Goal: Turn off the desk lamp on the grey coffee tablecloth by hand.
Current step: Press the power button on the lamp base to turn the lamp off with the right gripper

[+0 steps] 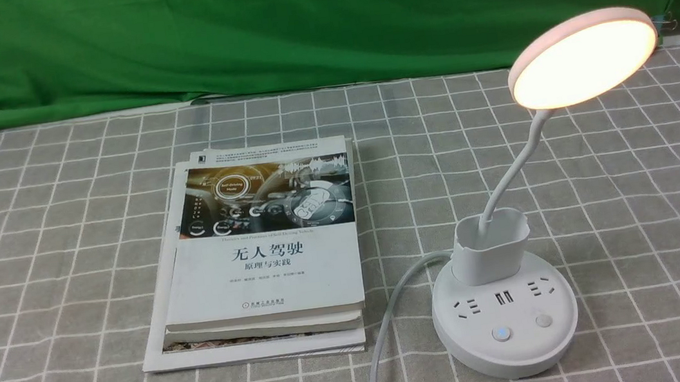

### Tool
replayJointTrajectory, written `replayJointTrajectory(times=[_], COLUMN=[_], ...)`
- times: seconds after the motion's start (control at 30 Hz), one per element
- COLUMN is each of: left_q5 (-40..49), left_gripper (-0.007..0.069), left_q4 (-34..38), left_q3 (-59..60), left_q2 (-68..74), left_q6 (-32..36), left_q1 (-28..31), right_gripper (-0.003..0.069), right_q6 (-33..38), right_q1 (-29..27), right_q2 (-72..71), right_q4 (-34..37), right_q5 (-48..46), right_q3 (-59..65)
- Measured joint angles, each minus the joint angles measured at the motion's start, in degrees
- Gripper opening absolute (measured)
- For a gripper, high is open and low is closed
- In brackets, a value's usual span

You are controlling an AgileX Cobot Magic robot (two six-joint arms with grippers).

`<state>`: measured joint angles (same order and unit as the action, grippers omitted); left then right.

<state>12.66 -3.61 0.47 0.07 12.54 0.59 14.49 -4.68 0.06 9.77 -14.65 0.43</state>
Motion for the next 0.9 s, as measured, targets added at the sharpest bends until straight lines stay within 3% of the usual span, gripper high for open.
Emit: replayJointTrajectory(times=[0.57,0.77,0.9], left_q5=[0.0,0.0,0.0], left_gripper=[0.0019,0.0019,0.0019], left_q4=[0.0,-0.1,-0.1], left_q3=[0.0,0.0,0.0], left_q2=[0.0,0.0,0.0], left_q6=[0.0,0.0,0.0], left_q1=[0.0,0.0,0.0], right_gripper=[0.0046,0.0046,0.0046], right_q6=[-0.1,-4.5,-10.7], right_q1=[0.0,0.0,0.0], right_q2=[0.0,0.0,0.8], right_q4=[0.7,0.7,0.8], right_q5=[16.8,33.4,36.1], right_q3=[0.0,0.0,-0.1])
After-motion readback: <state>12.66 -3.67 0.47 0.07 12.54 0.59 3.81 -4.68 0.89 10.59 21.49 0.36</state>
